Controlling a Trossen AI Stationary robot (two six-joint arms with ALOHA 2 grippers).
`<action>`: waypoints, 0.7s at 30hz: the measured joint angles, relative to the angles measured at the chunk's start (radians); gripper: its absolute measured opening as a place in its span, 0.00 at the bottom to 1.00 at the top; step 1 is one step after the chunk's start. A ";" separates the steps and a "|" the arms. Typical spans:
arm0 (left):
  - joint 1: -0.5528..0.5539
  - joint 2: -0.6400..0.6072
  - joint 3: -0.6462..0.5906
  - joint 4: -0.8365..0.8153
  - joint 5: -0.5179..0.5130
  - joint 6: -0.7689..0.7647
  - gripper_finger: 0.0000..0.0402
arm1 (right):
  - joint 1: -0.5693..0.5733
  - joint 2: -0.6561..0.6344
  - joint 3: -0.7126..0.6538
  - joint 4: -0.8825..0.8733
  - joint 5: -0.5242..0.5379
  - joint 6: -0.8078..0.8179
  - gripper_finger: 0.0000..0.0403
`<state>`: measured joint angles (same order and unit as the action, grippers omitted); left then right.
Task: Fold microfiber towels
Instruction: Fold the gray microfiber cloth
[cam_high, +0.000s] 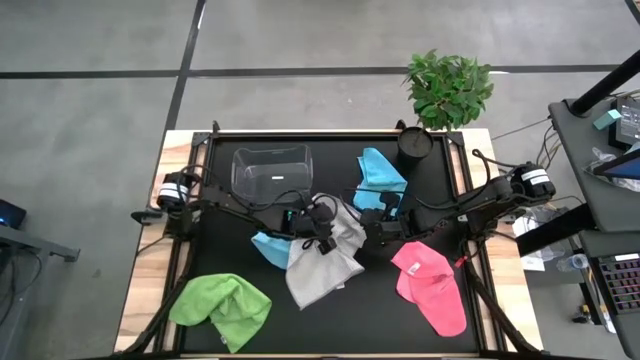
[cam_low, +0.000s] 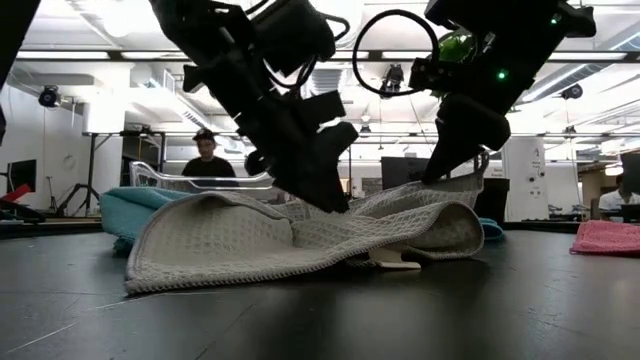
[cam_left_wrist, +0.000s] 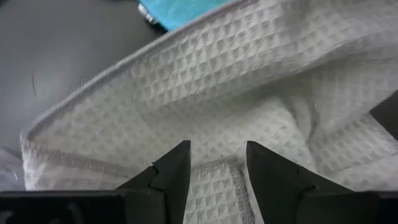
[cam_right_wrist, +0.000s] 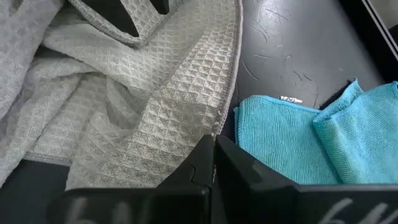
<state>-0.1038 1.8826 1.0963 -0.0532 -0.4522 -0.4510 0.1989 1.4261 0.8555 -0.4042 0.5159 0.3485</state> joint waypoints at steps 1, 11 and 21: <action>0.000 0.000 0.000 0.001 0.000 -0.010 0.35 | 0.000 0.000 0.000 0.000 0.000 0.000 0.02; -0.009 0.085 0.017 0.018 0.002 -0.017 0.35 | 0.000 0.000 0.000 0.008 0.000 -0.001 0.02; -0.016 0.065 0.018 -0.038 0.002 -0.016 0.23 | 0.002 0.000 0.000 0.021 -0.001 0.000 0.02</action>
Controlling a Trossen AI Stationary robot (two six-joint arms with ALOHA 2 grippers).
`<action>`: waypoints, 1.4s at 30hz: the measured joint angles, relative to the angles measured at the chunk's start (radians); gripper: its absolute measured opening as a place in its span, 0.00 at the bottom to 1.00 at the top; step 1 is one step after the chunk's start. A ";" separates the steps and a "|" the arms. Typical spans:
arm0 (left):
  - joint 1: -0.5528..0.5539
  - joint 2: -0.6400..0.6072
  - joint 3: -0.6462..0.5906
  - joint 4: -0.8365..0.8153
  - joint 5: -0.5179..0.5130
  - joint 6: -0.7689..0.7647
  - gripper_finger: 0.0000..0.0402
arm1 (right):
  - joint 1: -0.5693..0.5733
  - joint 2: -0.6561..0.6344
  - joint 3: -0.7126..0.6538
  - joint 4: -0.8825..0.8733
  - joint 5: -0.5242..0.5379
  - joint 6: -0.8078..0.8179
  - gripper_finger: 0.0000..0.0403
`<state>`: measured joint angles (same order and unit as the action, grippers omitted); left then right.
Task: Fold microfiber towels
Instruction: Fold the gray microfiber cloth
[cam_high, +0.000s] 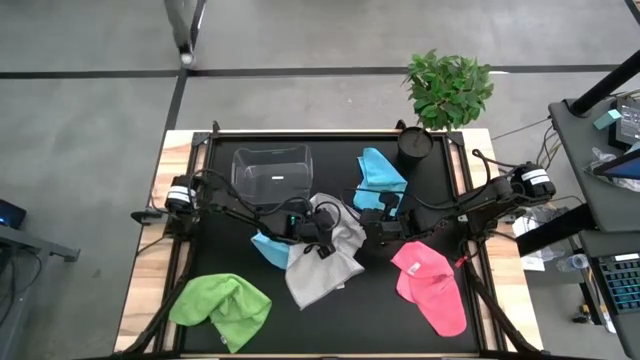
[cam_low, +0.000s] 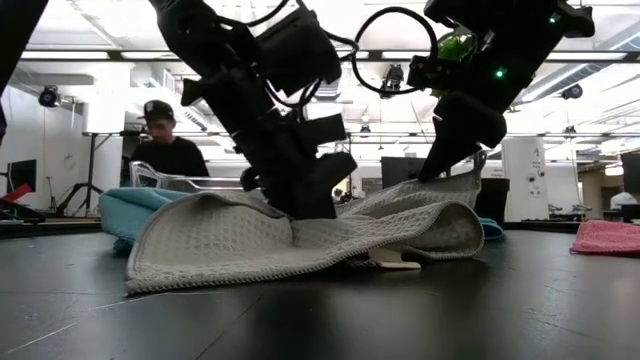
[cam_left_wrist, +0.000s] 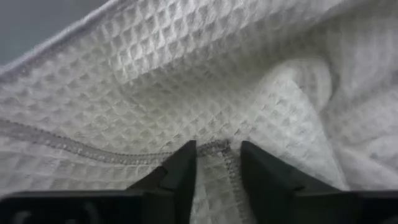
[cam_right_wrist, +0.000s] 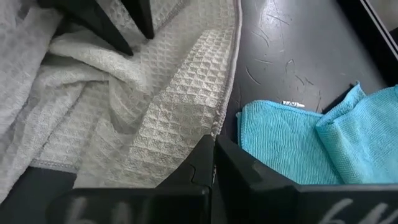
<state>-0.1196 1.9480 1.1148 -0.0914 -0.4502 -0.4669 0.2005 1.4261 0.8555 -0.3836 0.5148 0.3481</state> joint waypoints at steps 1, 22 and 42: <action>0.000 -0.003 0.000 -0.011 0.005 0.002 0.17 | 0.000 0.000 0.000 0.000 -0.001 0.000 0.02; -0.151 -0.491 -0.009 -0.309 -0.080 0.297 0.00 | 0.108 -0.246 0.001 -0.027 -0.102 -0.008 0.02; -0.208 -1.028 -0.014 -0.244 -0.272 0.502 0.00 | 0.109 -0.465 0.358 -0.361 -0.034 -0.270 0.02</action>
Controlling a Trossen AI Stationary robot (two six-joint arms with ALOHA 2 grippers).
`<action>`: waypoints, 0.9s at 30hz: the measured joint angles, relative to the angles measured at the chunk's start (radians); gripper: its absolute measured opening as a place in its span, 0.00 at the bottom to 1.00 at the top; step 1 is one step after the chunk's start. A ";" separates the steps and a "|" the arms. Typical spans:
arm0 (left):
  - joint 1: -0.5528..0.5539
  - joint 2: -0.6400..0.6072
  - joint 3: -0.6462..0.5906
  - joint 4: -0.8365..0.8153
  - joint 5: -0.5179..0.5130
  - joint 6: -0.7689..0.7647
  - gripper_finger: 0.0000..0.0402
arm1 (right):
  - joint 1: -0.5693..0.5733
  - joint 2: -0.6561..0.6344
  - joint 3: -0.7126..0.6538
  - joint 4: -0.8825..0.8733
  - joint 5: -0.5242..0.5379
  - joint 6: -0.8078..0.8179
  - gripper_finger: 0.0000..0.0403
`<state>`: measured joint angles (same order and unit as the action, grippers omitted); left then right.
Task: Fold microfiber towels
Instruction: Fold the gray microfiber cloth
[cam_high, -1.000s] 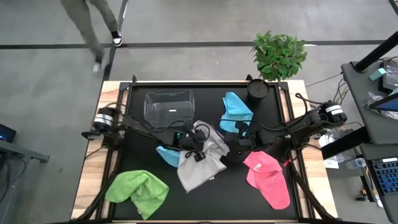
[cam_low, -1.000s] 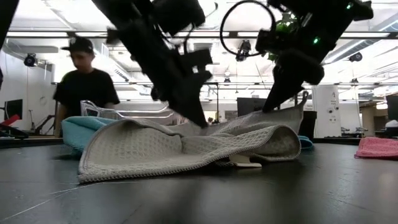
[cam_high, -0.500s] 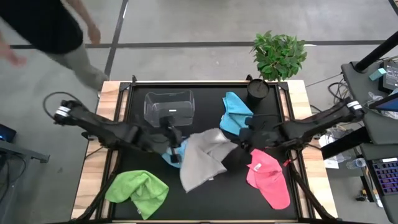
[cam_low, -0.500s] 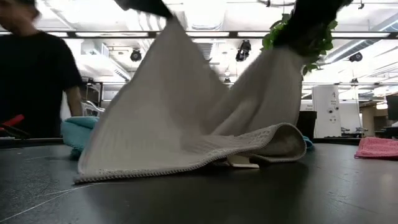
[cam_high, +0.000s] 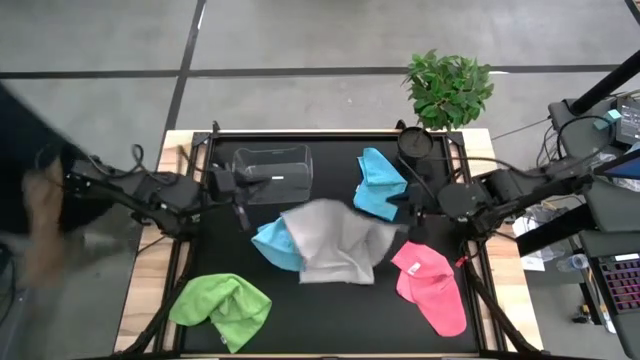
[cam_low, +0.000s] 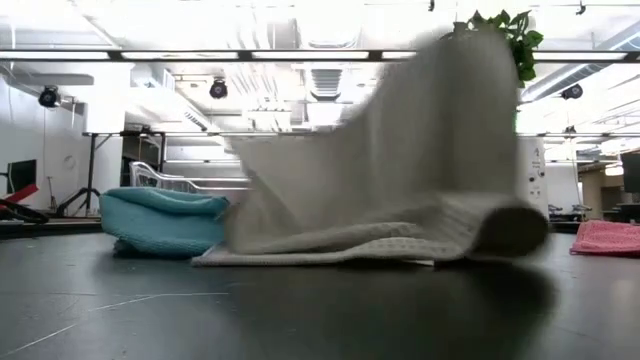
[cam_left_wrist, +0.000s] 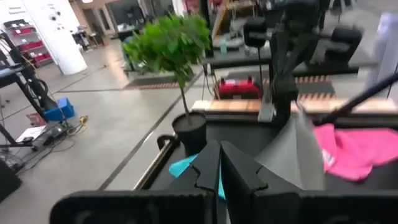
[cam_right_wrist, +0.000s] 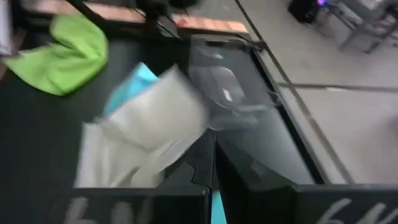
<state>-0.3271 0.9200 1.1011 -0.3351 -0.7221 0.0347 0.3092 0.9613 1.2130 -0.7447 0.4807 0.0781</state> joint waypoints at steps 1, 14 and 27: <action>0.000 -0.016 -0.008 0.002 0.003 -0.002 0.00 | 0.000 0.006 0.023 -0.037 0.002 0.007 0.02; -0.002 0.103 -0.281 0.164 0.137 -0.186 0.00 | 0.003 0.043 -0.207 -0.002 -0.069 0.228 0.02; -0.001 0.332 -0.315 0.288 0.170 -0.213 0.03 | 0.001 0.184 -0.529 0.577 -0.204 0.210 0.31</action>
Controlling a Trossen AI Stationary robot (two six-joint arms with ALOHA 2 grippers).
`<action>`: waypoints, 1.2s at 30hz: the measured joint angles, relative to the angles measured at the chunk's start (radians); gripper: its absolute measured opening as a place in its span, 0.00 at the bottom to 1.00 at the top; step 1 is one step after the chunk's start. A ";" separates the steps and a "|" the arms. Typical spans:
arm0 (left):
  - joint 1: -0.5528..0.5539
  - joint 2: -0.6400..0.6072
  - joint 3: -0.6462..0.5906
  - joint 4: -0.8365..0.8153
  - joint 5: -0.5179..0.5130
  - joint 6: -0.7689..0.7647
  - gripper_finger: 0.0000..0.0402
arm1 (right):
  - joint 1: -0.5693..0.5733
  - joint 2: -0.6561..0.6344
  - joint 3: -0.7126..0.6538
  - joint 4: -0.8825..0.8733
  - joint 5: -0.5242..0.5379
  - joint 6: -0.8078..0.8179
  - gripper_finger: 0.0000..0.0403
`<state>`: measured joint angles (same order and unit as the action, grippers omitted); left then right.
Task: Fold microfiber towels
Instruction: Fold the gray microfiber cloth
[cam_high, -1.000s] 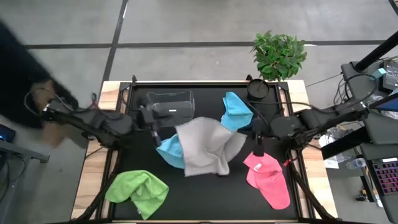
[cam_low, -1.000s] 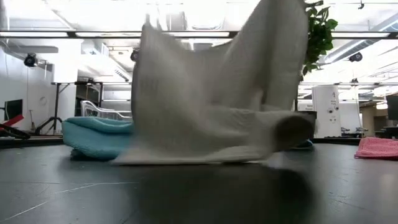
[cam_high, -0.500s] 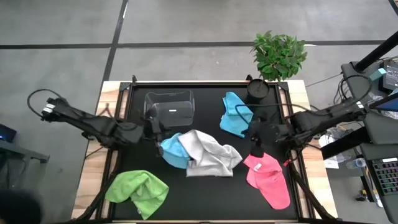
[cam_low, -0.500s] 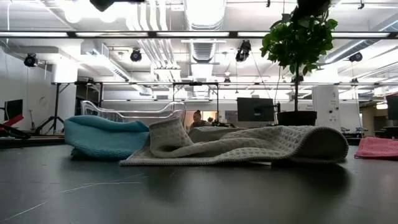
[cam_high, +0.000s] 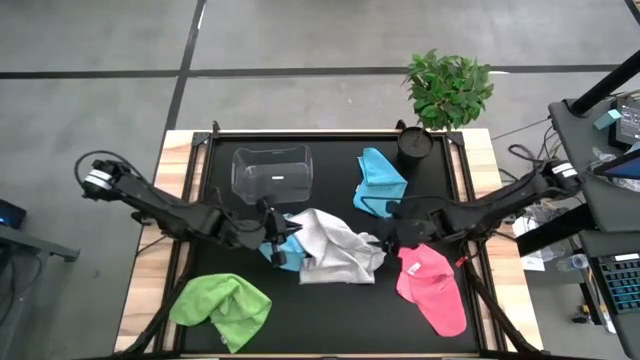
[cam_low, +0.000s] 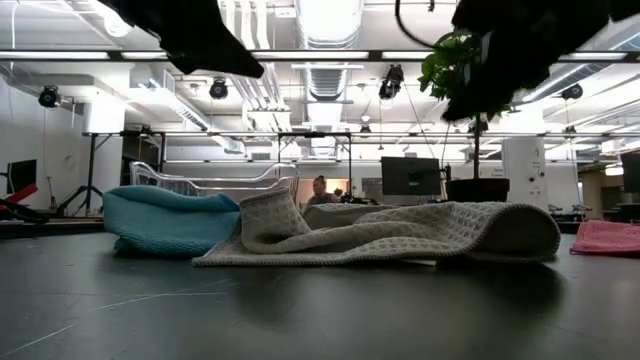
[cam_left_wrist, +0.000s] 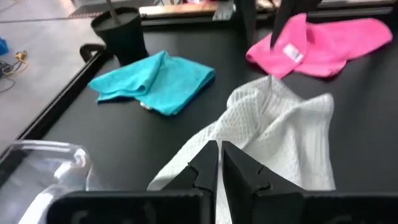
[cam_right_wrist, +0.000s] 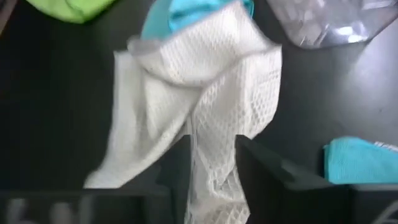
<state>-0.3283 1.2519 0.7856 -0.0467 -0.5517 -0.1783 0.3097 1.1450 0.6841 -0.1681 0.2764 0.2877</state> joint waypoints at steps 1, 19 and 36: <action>0.000 0.007 0.000 0.005 0.002 0.000 0.05 | 0.000 0.025 -0.004 0.001 0.000 -0.005 0.34; 0.008 0.066 -0.003 0.038 -0.004 0.007 0.23 | -0.045 0.401 0.012 0.325 -0.033 -0.172 0.41; 0.008 0.065 -0.003 0.047 -0.005 0.027 0.23 | -0.070 0.404 0.012 0.334 -0.174 -0.169 0.03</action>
<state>-0.3202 1.3167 0.7826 0.0008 -0.5568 -0.1509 0.2394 1.5492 0.6960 0.1661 0.1022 0.1184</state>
